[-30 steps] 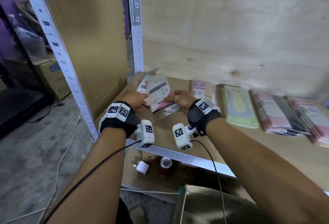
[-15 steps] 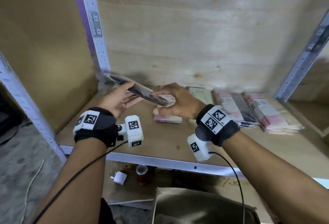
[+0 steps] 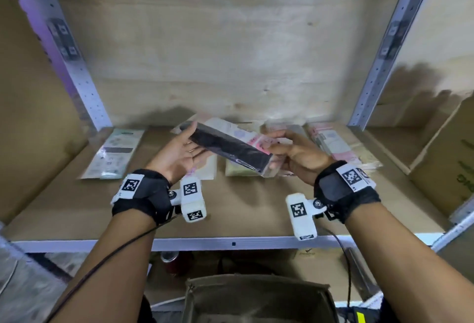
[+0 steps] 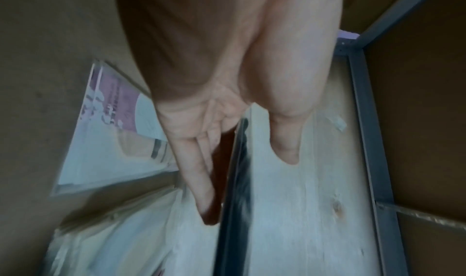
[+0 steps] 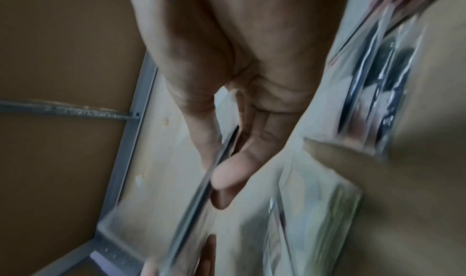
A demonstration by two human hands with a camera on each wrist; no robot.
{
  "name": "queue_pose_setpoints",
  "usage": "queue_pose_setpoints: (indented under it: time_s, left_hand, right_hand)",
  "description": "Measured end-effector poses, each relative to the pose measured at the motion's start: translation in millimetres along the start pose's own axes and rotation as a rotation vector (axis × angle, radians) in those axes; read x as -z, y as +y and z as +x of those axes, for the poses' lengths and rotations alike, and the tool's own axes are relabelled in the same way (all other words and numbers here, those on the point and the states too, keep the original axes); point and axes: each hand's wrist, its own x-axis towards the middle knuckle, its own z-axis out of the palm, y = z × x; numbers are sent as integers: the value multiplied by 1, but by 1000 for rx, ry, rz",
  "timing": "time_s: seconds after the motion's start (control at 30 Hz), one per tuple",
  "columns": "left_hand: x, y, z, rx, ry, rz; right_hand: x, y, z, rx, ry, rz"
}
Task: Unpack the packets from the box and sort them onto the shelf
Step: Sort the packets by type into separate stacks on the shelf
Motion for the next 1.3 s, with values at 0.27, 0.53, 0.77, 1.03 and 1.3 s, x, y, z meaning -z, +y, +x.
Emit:
queue_pose_setpoints:
  time_s: [0.27,0.53,0.77,1.03,1.3]
  left_hand:
    - [5,-2,13,131,-119,508]
    - [-18,-28,18,17,-71,346]
    - [-40,-44,15,-16,19,98]
    - [-40,-48,13,-111,-36,398]
    - [-2,-9,21,-244,152,287]
  right_hand:
    - [63,-8,-14,-37,-74,-78]
    - [63,-6,-18,-47,45,235]
    - [24,-1,-17,3,-8,271]
    - [11,6,-12,59,-44,62]
    - [23,7,-12,13,-153,-161]
